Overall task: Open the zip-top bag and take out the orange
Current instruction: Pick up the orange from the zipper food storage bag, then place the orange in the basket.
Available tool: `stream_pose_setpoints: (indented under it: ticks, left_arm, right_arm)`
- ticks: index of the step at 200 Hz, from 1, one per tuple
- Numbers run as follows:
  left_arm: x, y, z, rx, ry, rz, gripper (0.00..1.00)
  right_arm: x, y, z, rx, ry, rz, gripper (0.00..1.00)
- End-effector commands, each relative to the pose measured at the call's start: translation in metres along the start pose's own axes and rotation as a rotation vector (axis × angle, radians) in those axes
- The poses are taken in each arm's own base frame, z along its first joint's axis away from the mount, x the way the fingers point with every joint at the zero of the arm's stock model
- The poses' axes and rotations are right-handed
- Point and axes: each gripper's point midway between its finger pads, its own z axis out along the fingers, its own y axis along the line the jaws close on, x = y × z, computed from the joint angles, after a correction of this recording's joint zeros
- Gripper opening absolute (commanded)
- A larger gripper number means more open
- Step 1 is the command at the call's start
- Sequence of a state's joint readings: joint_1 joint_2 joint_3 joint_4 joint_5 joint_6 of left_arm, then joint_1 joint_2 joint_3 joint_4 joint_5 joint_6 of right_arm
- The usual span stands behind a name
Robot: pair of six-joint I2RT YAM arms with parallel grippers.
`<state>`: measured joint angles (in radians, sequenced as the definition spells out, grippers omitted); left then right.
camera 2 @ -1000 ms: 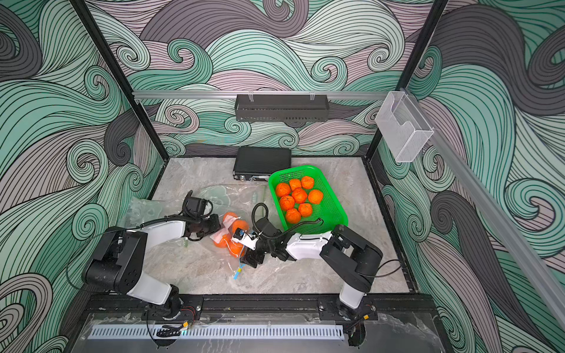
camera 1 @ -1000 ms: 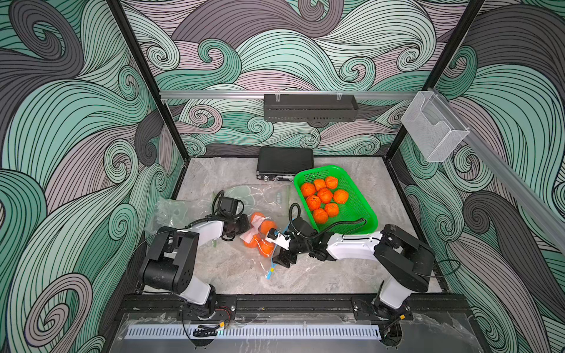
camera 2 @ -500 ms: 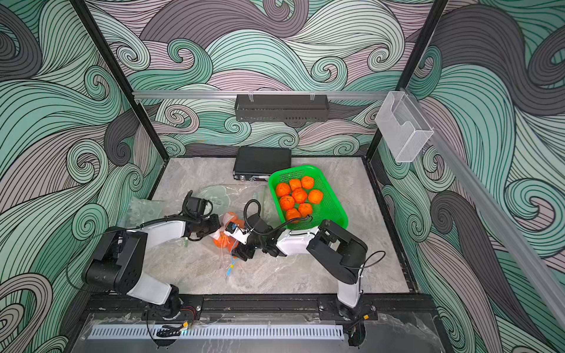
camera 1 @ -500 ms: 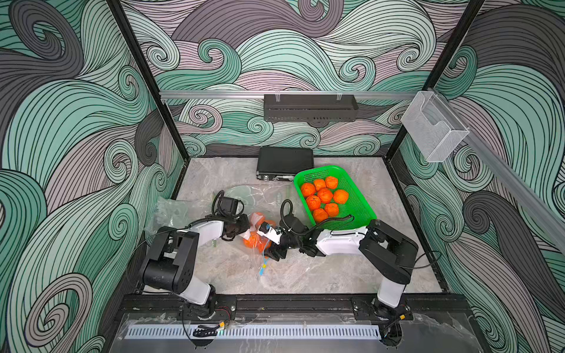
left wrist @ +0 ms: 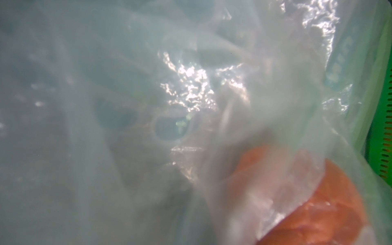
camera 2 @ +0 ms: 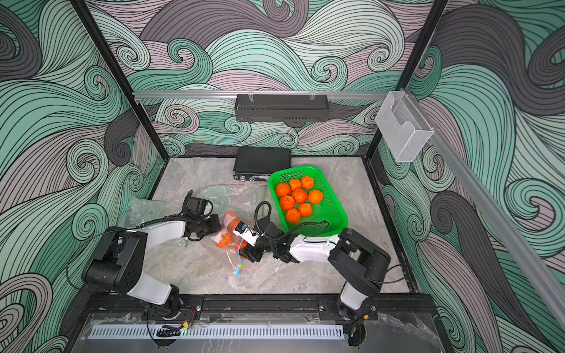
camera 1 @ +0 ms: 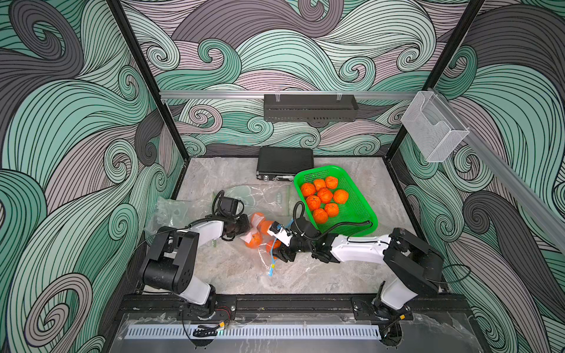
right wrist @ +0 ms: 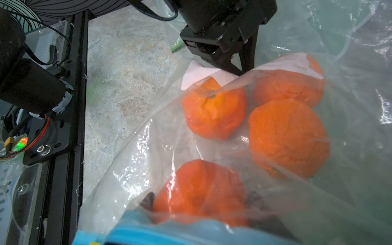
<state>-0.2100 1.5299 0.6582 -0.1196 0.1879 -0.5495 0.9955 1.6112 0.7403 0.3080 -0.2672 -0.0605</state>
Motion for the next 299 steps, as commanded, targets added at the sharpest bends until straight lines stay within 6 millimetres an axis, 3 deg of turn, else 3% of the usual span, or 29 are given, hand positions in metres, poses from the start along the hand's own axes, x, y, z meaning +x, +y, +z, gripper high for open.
stream_pose_setpoints:
  ticks: [1,87,126,158,178,232,257,299]
  left_arm:
    - [0.019,0.015,0.006,-0.062,0.081,-0.008,0.0]
    - [0.019,0.015,0.006,-0.061,0.082,-0.008,0.0]
    - [0.018,0.014,0.005,-0.06,0.078,-0.008,0.0]
    - [0.019,0.015,0.006,-0.063,0.083,-0.007,0.0]
    - [0.019,0.015,0.006,-0.063,0.083,-0.007,0.0]
    - [0.019,0.015,0.005,-0.062,0.081,-0.007,0.0]
    - [0.019,0.015,0.006,-0.062,0.082,-0.007,0.0]
    - [0.019,0.015,0.006,-0.061,0.084,-0.007,0.0]
  right_arm:
    - [-0.004,-0.001,-0.013,0.023,-0.005,0.035,0.56]
    - [-0.01,-0.029,-0.056,0.121,0.001,0.177,0.55]
    - [-0.01,-0.032,-0.073,0.136,-0.008,0.201,0.55]
    - [-0.021,-0.041,-0.097,0.173,-0.04,0.209,0.55]
    - [-0.026,-0.06,-0.117,0.233,-0.061,0.242,0.56]
    - [-0.028,-0.136,-0.183,0.5,-0.155,0.441,0.57]
    - [-0.01,-0.175,-0.216,0.662,-0.183,0.565,0.6]
    - [0.03,-0.219,-0.249,0.841,-0.166,0.719,0.59]
